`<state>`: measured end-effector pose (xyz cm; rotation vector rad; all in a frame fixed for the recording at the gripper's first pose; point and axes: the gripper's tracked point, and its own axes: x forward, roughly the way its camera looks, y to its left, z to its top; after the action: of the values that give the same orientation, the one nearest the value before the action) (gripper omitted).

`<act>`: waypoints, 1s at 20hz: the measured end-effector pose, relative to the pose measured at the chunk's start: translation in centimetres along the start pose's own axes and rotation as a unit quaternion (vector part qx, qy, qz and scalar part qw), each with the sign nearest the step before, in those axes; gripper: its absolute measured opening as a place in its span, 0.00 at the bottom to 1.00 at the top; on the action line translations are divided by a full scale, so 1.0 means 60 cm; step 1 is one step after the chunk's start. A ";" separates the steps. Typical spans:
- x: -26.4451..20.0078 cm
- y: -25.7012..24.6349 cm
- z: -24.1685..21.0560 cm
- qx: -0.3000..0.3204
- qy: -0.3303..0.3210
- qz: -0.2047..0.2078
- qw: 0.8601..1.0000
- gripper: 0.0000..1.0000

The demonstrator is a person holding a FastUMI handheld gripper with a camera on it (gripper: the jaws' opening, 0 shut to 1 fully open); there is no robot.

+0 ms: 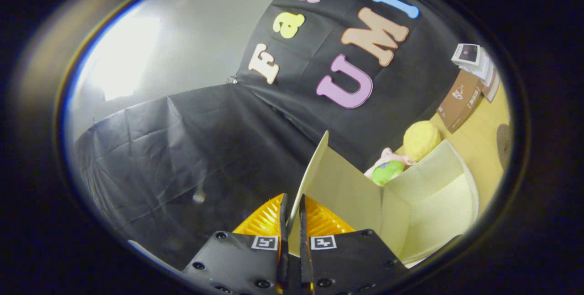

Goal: Open the storage box then place both shoes into the box .Put the left shoe in first, then the right shoe, with the right side of both shoes facing outward in a uniform manner.

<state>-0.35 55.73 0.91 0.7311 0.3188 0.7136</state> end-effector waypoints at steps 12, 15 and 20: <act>0.139 0.019 -0.290 -0.056 0.183 -0.022 0.981 0.45; 0.142 -0.027 -0.298 -0.101 0.185 -0.047 0.976 0.66; 0.118 -0.058 -0.216 -0.146 0.147 -0.067 0.976 1.00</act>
<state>-0.01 65.24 -10.95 0.3190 0.5160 0.7209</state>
